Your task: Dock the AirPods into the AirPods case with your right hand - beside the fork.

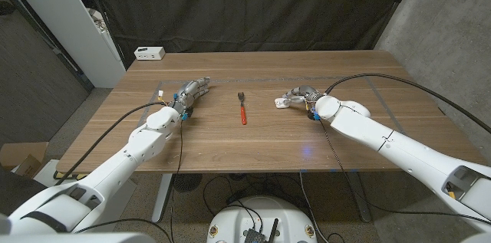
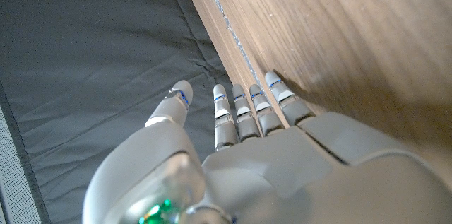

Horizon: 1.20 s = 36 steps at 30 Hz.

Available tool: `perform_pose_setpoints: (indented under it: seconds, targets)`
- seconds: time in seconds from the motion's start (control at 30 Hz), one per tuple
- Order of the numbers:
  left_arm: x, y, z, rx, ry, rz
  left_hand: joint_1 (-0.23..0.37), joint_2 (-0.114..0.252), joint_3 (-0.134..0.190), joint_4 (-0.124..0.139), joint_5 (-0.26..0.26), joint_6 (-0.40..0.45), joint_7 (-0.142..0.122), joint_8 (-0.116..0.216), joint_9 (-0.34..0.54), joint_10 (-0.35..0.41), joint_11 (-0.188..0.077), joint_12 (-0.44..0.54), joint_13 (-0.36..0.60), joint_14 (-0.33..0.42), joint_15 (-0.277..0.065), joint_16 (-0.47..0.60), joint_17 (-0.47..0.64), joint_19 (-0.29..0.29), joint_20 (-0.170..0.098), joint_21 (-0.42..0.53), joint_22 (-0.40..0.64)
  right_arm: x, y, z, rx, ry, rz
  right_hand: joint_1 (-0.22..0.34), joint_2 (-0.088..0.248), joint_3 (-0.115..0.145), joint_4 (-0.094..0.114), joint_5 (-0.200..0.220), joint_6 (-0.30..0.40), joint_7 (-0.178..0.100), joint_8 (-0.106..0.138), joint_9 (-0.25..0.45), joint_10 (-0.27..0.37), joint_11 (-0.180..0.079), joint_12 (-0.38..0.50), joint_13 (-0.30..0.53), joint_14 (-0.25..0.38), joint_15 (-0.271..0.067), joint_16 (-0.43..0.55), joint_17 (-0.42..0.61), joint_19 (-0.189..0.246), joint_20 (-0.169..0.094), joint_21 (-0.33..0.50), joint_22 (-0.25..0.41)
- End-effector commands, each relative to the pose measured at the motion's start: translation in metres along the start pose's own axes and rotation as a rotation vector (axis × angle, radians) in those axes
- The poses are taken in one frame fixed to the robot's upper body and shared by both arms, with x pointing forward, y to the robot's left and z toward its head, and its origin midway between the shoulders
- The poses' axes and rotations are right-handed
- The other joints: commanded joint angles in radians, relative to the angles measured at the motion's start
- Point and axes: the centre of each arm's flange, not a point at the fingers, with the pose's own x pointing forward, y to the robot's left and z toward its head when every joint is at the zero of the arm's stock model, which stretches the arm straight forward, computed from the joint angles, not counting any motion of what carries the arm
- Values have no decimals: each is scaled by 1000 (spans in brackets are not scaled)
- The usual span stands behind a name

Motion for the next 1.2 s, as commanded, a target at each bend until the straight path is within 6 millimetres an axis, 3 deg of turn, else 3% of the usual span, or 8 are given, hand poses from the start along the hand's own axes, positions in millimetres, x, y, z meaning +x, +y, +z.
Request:
perform_pose_setpoints:
  seconds: [0.03,0.2,0.47,0.8,0.97,1.2]
  targets:
    - [-5,1,-3,-5,10,4,3,-4,-3,-2,4,1,-5,2,0,2,-2,1,1,-2,-5,0,3,-4,12,-2,1,1,6,3,6,-24,-15,-1,17,-6,3,-7,50,-2,13,4,33,-8,11,-2,28,-109,15,-1,15,-2,9,5]
    - [-7,0,-5,-8,8,0,3,-4,-4,-2,4,1,-3,2,0,3,-1,2,1,-2,-4,0,3,-3,13,-1,1,1,9,3,12,-46,-36,7,28,-10,-10,-10,134,-2,33,10,81,-19,23,-8,69,-128,33,-7,36,-10,15,6]
    - [-7,-3,-7,-14,7,3,2,-4,-4,-2,4,0,-3,2,0,4,-2,2,2,-1,-5,1,3,-3,13,-1,1,-2,6,4,19,-86,-29,8,40,-11,-9,-14,125,3,23,12,89,-20,22,-10,72,-134,38,-6,40,-20,15,6]
    - [-6,-10,-10,-25,3,-1,0,-4,-5,0,3,0,-4,2,0,3,-2,2,2,0,-6,1,4,-2,11,0,1,-11,-1,-1,49,-110,2,-12,41,-30,-11,-22,-30,-1,-58,7,19,-2,-10,-11,19,-119,29,-2,20,-9,6,7]
    - [-3,-12,-9,-24,-5,-7,-1,-3,-5,1,3,-1,-7,2,0,4,-1,3,2,0,-6,1,4,-1,11,0,1,-10,-7,-2,44,-122,48,-16,43,-35,-14,-20,-116,-3,-73,3,-29,11,-24,-9,-17,-111,19,-1,-7,-5,-2,7]
    - [-3,-14,-7,-24,-9,-3,-3,-4,-6,2,3,0,-9,2,0,6,-5,3,2,2,-8,2,4,-1,11,0,1,-10,-21,-6,15,-140,91,-14,48,-35,-18,-20,-189,-3,-76,0,-85,6,-36,-7,-62,-108,5,-1,-32,-3,-6,7]
